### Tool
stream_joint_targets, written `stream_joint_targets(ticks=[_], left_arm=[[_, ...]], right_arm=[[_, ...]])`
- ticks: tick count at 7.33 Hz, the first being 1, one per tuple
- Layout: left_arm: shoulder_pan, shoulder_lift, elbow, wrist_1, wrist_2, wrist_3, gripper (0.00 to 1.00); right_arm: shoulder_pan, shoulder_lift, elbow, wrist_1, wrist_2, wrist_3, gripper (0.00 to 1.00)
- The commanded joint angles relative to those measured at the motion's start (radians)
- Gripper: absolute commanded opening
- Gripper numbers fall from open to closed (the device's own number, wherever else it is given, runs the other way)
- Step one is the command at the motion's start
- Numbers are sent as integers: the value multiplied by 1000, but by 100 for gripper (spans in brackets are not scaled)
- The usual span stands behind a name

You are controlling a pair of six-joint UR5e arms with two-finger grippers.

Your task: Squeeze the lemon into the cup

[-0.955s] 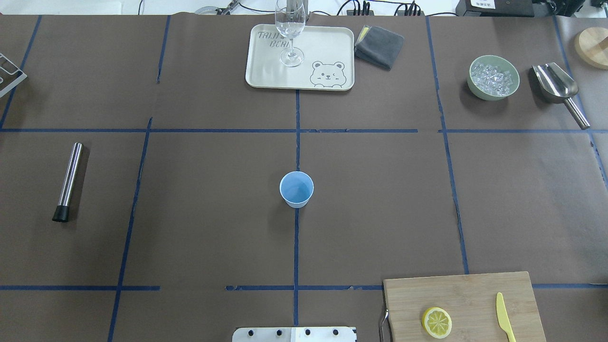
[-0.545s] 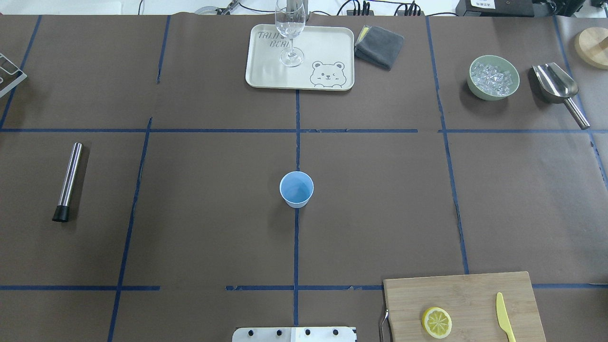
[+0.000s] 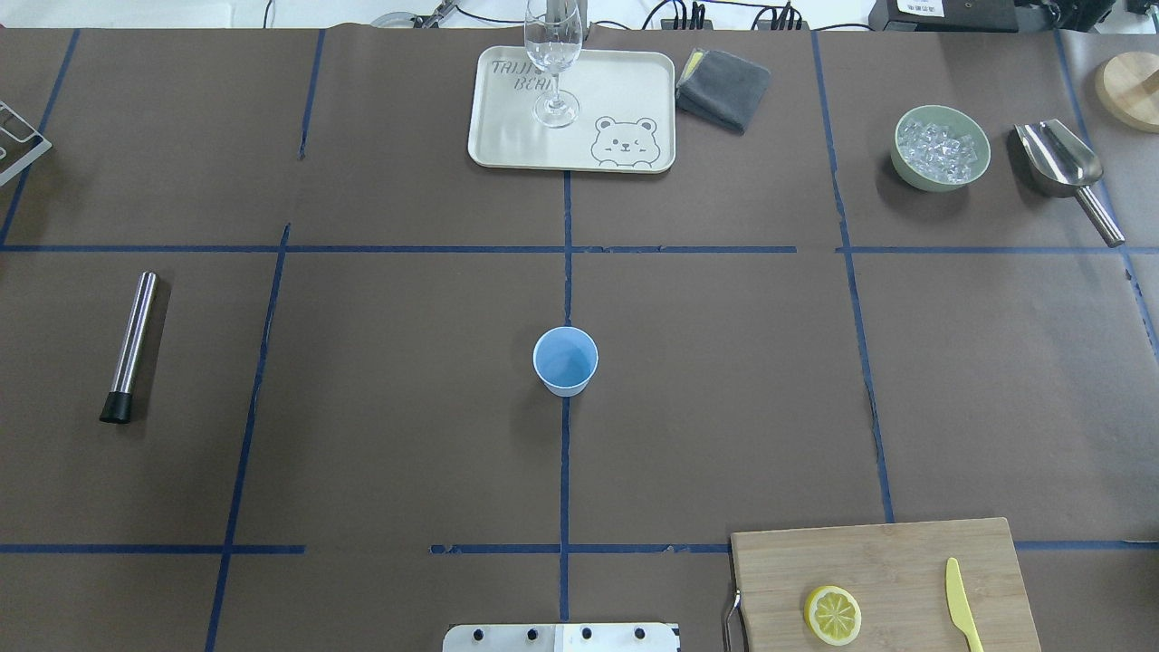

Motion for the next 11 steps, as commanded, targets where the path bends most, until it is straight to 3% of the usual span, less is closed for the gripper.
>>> stream_joint_targets(ticks=[1, 5, 8, 9, 11], left_arm=[[-7, 7, 3, -2, -2, -54, 100], [-47, 16, 29, 27, -2, -66, 100], [-53, 16, 31, 4, -2, -48, 100], [-53, 18, 35, -7, -7, -51, 100], [-52, 15, 35, -8, -7, -59, 100]], right_arm=[[-6, 0, -26, 84, 0, 66, 100], [-22, 3, -13, 100, 11, 66, 100], [-136, -20, 16, 315, 18, 86, 100], [-185, -55, 19, 436, 69, 190, 100], [-329, -60, 33, 671, 58, 676, 100]])
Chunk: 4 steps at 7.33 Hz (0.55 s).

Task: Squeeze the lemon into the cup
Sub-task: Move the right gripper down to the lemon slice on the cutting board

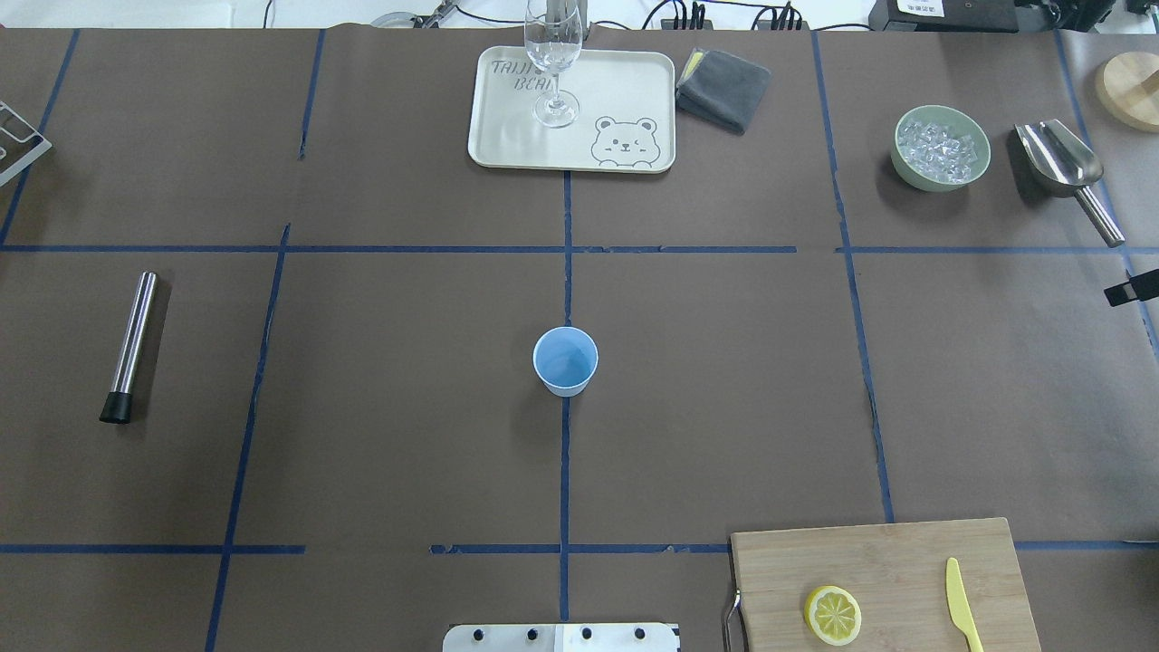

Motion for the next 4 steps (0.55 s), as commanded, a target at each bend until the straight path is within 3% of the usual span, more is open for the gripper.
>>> stream_joint_targets(ticks=[1, 2, 4], left_arm=[[1, -2, -12, -4, -23, -4, 100], [1, -3, -21, -19, -49, -4, 100], [1, -2, -14, -58, -54, -6, 100]], right_arm=[[-194, -8, 69, 173, -60, 526, 100], [-299, -25, 159, 175, -133, 713, 100], [-482, -63, 301, 174, -221, 883, 100]])
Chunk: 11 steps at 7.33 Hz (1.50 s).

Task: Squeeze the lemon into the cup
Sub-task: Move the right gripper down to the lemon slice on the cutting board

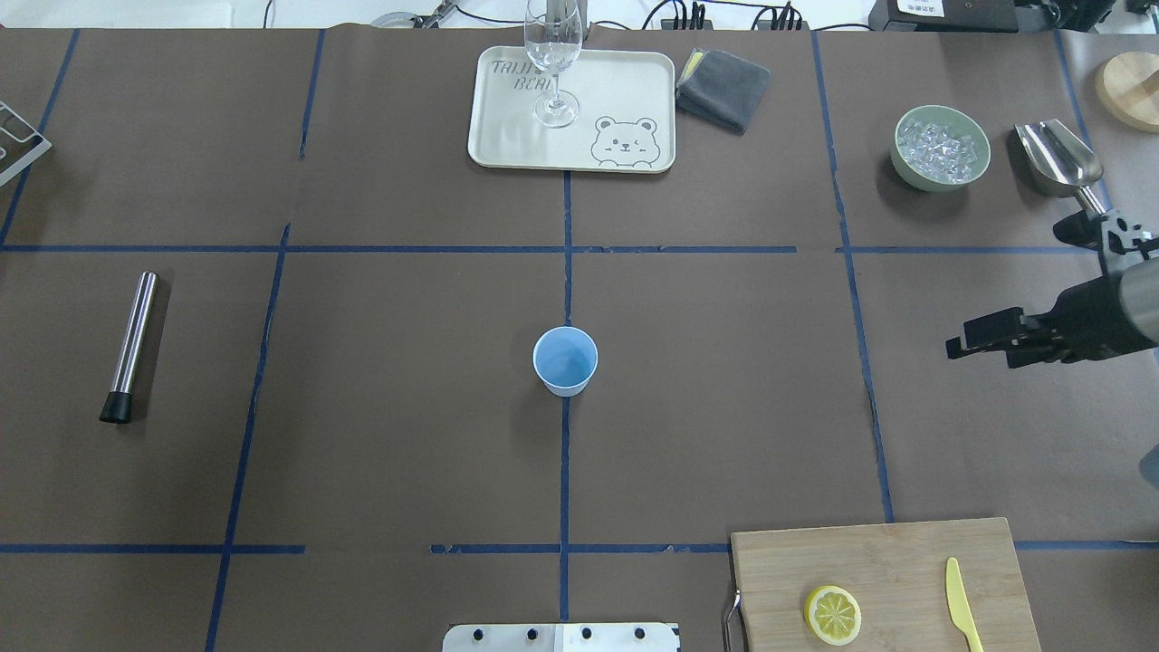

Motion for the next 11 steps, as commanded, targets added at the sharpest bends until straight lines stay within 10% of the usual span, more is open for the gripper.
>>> stream_joint_targets(ticks=[1, 7, 11], left_arm=[[2, -1, 4, -21, -6, -1, 100], [2, -1, -1, -49, -8, -3, 100], [2, 2, 7, -55, -73, -3, 100]], right_arm=[[-210, -75, 156, 2, -133, 162, 100], [-799, -132, 377, -228, -696, 446, 96], [-881, -116, 354, -238, -775, 457, 98]])
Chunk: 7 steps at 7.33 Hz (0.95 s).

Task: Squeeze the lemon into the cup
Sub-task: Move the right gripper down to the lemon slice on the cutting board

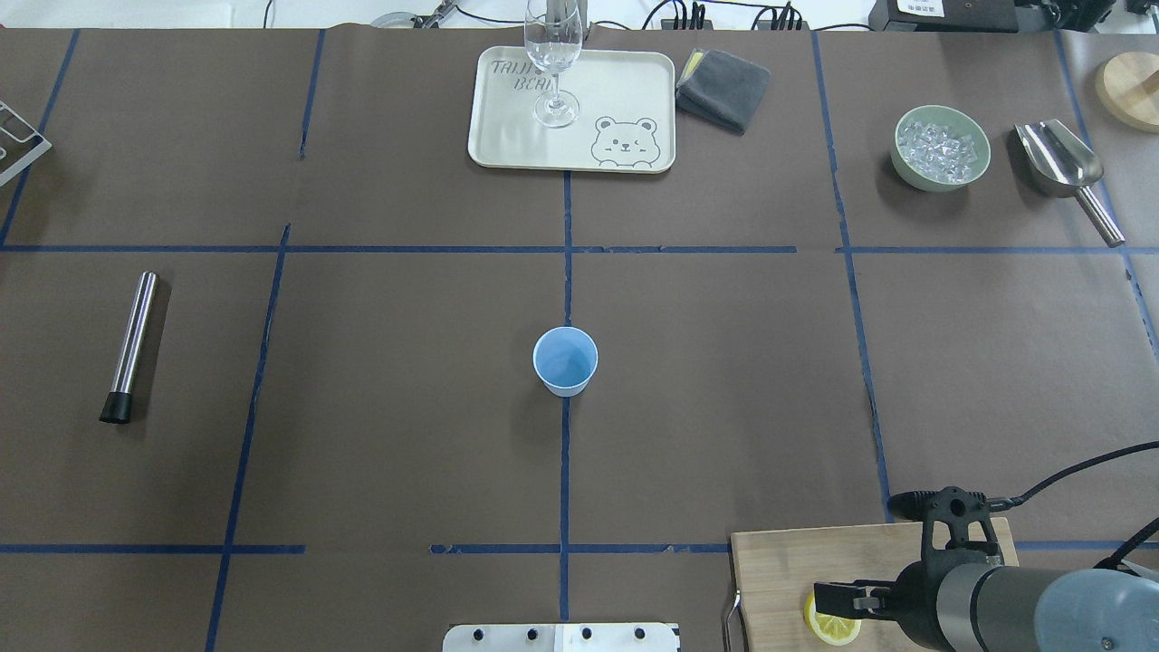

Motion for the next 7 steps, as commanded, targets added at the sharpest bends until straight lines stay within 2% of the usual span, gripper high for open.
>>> stream_joint_targets(ticks=[1, 7], left_arm=[[0, 1, 6, -3, -55, 0, 100], [0, 1, 7, -3, -55, 0, 100]], right_arm=[[-19, 12, -32, -1, -41, 2, 99], [-47, 37, -46, -3, -63, 3, 99]])
